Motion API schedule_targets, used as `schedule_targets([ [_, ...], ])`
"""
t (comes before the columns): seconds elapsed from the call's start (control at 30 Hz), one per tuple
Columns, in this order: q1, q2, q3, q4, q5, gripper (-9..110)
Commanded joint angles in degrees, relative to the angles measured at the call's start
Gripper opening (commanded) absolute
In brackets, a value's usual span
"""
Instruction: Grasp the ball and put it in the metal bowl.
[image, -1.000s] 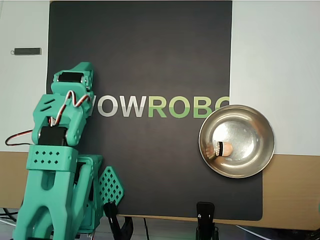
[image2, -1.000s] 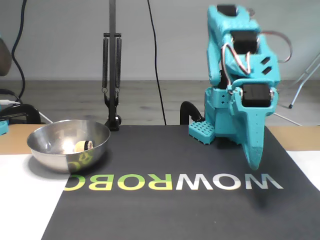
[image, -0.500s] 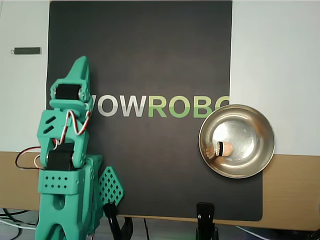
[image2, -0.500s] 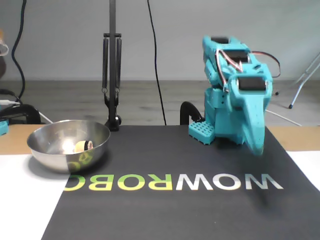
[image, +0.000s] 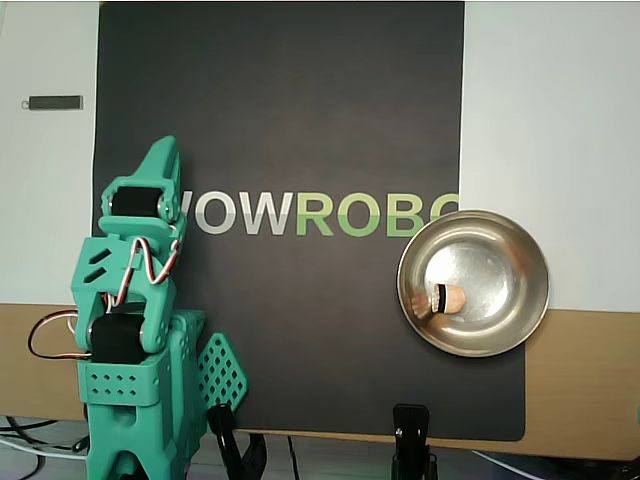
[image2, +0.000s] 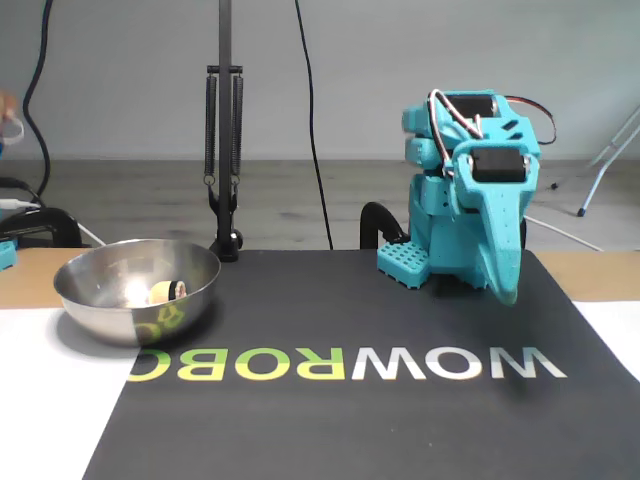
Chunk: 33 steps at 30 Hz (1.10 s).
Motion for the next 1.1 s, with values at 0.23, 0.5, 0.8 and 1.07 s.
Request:
schedule_targets([
  [0.23, 0.18, 3.43, 1.93, 7.12, -0.09, 4],
  [0.5, 0.18, 3.43, 1.85, 7.38, -0.09, 4],
  [0.8, 0.18, 3.43, 1.85, 7.38, -0.09, 4],
  [1.07, 0.18, 3.43, 1.85, 7.38, -0.09, 4],
])
